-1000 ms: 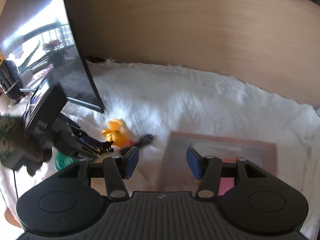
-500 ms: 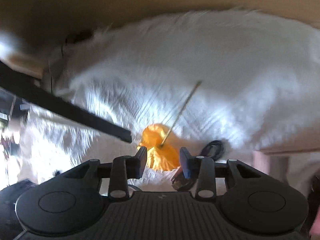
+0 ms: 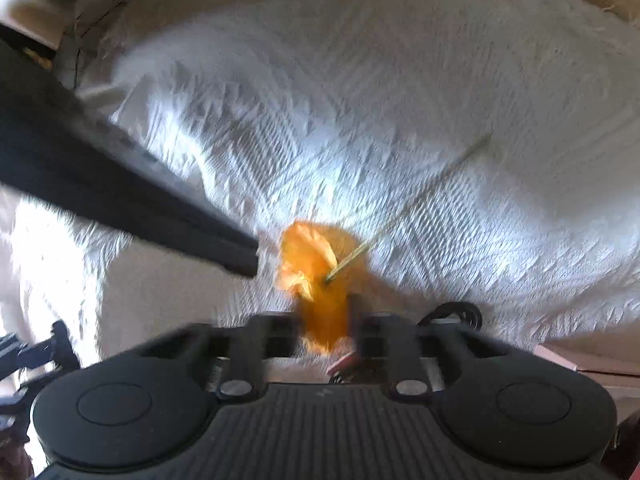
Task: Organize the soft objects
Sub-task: 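Grasp the orange flower on a stick with the right tool, then carry the claw clip and orange flower into the pink box and release both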
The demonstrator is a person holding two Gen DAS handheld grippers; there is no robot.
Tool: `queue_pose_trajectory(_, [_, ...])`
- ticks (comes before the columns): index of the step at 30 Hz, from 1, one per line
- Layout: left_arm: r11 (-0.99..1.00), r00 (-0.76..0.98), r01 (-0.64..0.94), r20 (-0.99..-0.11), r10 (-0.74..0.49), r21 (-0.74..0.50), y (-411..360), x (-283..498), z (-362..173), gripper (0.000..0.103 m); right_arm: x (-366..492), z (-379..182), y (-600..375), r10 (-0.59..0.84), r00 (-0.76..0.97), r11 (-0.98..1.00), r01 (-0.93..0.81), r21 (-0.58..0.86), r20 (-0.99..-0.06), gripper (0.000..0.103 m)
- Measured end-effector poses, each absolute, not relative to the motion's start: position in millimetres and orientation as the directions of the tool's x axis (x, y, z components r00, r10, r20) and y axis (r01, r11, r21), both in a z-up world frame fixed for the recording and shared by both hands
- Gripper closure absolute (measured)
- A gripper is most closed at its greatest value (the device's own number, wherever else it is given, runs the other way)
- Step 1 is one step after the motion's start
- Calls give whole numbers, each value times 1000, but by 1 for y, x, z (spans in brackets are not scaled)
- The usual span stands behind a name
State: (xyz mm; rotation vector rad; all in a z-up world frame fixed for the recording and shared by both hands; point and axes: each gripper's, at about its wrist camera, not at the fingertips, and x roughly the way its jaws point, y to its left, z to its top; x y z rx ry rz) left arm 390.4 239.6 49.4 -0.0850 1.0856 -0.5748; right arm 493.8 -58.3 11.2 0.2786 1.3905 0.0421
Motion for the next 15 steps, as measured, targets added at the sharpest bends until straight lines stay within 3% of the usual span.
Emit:
queue_pose_trajectory(7, [859, 374, 407, -802, -466, -310, 225, 388, 74, 66, 449, 87, -63, 242, 316, 959, 66, 276, -917, 95])
queue_pose_trajectory(15, [805, 411, 532, -752, -516, -262, 170, 368, 132, 66, 373, 184, -76, 259, 490, 958, -20, 286, -833, 95])
